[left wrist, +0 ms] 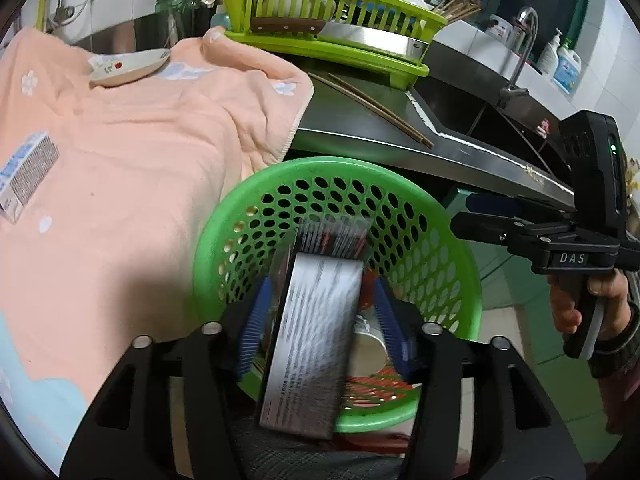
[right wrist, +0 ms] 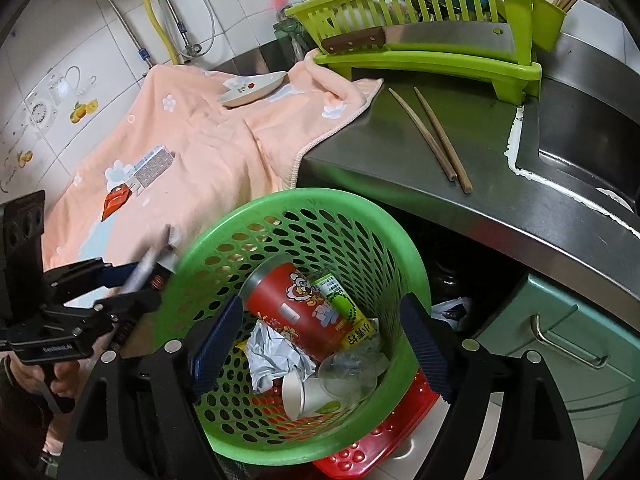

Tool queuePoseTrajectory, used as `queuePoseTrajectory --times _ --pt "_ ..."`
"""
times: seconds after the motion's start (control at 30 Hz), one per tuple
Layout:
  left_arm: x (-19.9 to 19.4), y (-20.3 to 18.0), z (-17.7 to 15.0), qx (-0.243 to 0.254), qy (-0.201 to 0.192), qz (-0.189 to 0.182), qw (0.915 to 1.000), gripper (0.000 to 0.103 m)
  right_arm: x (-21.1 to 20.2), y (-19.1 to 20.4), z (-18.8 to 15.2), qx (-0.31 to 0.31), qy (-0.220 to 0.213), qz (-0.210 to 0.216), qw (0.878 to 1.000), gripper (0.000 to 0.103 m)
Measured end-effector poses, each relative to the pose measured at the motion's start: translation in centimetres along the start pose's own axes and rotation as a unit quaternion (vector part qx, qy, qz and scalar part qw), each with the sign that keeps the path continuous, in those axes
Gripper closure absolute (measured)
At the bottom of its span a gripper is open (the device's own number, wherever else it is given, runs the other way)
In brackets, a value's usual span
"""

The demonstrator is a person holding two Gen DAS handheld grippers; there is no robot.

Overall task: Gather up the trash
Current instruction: 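Drop the red cup into the basket with the right tool while the left tool carries the box over it, then open the left tool to drop the black box into the basket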

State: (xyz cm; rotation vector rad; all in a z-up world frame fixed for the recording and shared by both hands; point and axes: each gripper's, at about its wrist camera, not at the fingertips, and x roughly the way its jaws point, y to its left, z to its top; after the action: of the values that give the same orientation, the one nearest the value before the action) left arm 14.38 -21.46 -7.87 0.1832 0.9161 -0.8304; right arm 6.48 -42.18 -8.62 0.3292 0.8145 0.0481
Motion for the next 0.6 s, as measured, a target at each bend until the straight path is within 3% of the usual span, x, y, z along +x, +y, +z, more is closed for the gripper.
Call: queuePoseTrajectory --times 0.13,0.43,0.6 --pt "0.0 0.0 -0.1 -0.005 -0.002 0.001 1.0 0.037 0.1 0.2 0.0 -0.002 0.001 0.003 1.0 0.025" --pt "-2.6 2.5 -0.2 -0.04 -0.026 0.016 0.9987 0.034 0.5 2.1 0.7 -0.022 0.004 0.015 1.0 0.025" --pt "-4.7 5.4 -0.2 -0.067 -0.045 0.045 0.9957 0.033 1.3 4.2 1.7 -0.047 0.008 0.028 0.998 0.025"
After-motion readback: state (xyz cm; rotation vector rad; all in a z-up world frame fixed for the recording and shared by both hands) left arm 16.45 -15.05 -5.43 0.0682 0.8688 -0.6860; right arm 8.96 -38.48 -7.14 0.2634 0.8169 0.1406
